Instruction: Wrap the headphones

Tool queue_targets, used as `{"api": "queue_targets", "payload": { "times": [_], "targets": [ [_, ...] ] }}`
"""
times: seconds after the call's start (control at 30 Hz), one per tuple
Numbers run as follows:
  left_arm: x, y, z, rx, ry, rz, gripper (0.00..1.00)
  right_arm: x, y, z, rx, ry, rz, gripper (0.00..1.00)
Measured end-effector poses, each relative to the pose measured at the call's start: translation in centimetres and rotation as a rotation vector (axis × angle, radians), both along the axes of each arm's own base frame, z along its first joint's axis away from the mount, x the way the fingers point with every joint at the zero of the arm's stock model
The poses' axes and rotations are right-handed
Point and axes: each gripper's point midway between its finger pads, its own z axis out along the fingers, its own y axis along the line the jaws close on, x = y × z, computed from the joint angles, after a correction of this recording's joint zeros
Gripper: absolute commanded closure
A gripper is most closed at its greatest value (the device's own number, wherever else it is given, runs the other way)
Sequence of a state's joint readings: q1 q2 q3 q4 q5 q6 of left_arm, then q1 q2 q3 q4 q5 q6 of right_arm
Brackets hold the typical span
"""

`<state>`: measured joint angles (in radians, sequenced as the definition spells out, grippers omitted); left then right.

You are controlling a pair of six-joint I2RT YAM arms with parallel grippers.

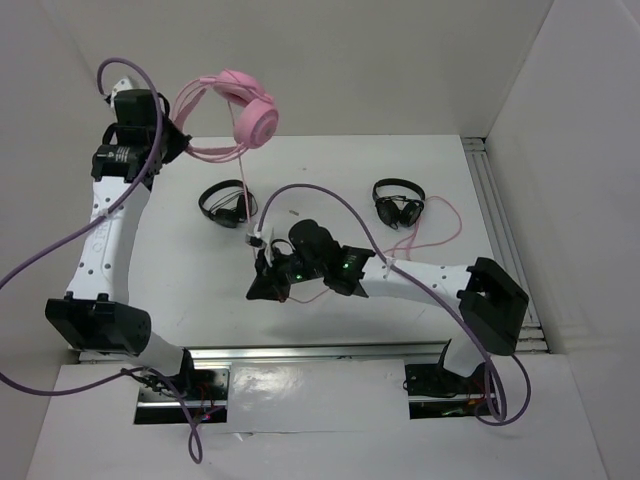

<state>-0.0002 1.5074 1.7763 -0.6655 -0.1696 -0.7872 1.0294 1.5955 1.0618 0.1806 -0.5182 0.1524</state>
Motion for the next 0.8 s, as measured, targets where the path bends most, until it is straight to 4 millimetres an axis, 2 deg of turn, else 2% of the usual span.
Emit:
{"api": "queue_targets", "payload": {
  "times": [0.1,0.2,0.3,0.37,0.47,0.57,0.63,0.8],
  "targets": [
    [-0.1,0.0,-1.4,0.087,0.031,0.009,1.0,-1.6,0.4,1.3,-0.023,-0.013,0.075,1.0],
    [-0.5,0.4,-4.5,0.177,0.078,0.025,1.0,-1.6,0.2,2.7,-0.052,-0.047,0.088,1.0],
    [-2.4,1.3,-8.6,0.278,0.165,0.027,1.0,-0.8,-0.8,4.2,-0.089,-0.108,0.046,1.0],
    [-3.8,1.8,-10.5,0.338,0.222,0.01,1.0,0.0,-1.7,5.5,-0.107,-0.16,0.0,1.0],
    [-4.6,1.5,-11.4,0.415,0.262,-0.058,1.0,2.0,-3.1,8.4,-0.131,-0.269,-0.113,1.0],
    [-4.4,-0.8,-11.4,0.46,0.252,-0.184,1.0,4.7,-4.5,11.5,-0.139,-0.386,-0.253,1.0],
    [-4.5,-3.4,-12.0,0.507,0.262,-0.308,1.0,6.4,-5.7,13.2,-0.156,-0.465,-0.35,1.0],
    [-5.6,-9.6,-15.5,0.6,0.343,-0.588,1.0,9.4,-8.6,15.1,-0.252,-0.627,-0.551,1.0]
  ]
}}
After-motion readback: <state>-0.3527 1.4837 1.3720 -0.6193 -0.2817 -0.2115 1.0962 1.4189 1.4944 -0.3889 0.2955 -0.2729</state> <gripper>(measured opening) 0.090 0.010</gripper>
